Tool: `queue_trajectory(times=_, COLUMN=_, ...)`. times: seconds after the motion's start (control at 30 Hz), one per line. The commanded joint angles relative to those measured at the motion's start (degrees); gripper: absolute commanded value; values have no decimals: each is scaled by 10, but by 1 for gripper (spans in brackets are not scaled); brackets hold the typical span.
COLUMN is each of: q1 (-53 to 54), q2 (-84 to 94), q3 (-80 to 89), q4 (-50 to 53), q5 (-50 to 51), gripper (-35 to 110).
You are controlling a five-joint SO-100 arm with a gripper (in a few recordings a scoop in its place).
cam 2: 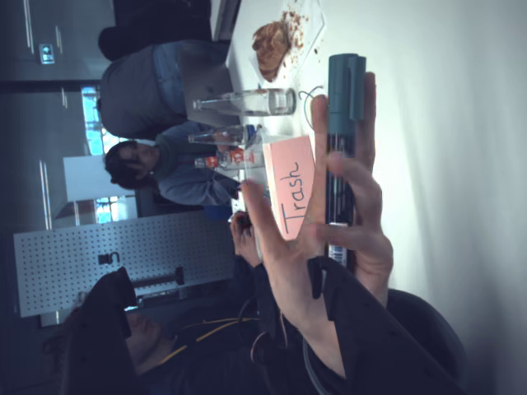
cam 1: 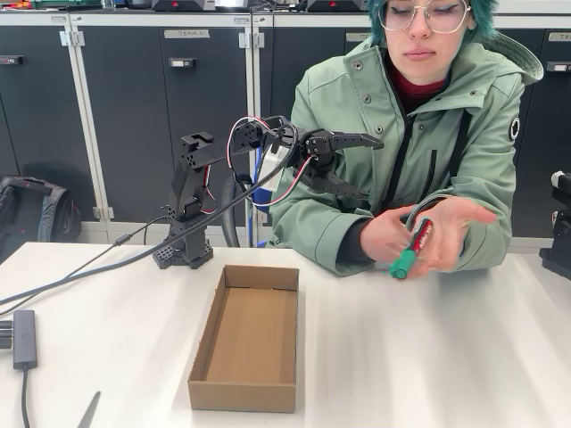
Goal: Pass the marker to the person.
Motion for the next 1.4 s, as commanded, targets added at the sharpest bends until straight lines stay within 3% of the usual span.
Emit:
queue_trajectory(times=0.0, q1=-4, q2=7, q3=-8, q4=-17, q5=-9, gripper=48)
queue_trajectory(times=0.63, q1=11, q2=10, q3=-16, q4=-24, q5=-31, gripper=44)
queue_trajectory(times=0.83, q1=18, q2=11, q3=-21, q4=-18, q5=-41, gripper=3)
queue_trajectory(times=0.9, q1=19, q2=11, q3=-23, q4=-17, q5=-49, gripper=-5)
queue_trajectory(times=1.37, q1=37, q2=11, q3=-28, q4=-15, q5=-31, gripper=-5)
